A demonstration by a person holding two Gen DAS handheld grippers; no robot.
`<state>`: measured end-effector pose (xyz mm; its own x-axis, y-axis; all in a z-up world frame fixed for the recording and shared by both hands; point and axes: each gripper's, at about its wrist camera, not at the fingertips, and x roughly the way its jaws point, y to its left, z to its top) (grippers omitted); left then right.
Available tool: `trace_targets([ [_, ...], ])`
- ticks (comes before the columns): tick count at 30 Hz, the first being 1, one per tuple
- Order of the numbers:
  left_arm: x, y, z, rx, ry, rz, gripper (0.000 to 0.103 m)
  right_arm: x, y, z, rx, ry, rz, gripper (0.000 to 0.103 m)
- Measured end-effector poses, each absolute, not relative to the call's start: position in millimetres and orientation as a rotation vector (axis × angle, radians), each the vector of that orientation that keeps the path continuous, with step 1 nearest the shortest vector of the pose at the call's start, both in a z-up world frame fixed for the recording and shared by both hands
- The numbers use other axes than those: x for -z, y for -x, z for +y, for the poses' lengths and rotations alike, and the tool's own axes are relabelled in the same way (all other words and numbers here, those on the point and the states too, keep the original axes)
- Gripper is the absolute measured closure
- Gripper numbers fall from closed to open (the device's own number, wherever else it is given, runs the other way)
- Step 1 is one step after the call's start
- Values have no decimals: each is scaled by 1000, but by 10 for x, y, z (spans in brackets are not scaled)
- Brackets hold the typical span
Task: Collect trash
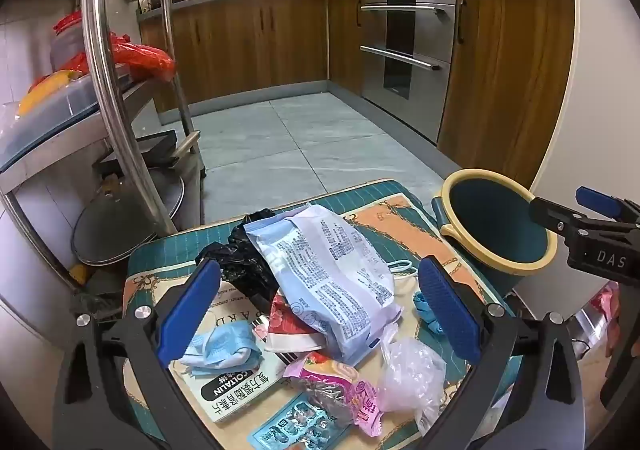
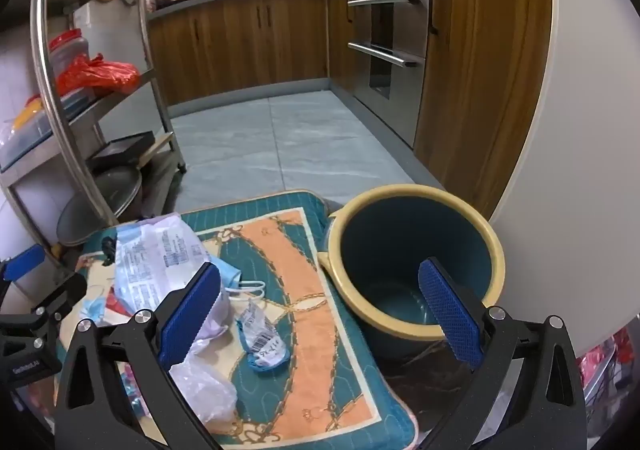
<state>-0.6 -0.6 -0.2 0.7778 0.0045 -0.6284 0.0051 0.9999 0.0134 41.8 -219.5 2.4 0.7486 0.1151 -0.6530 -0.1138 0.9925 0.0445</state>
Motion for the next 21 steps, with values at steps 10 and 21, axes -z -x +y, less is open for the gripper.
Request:
trace_targets([
  [10,18,-39,-49,-11,-36,685,5,-52,-397,-2213,-119,-7,710,4],
  [21,48,-22,-17,-18,-22,685,5,-16,-428,-2213,-104,-6,717,4],
])
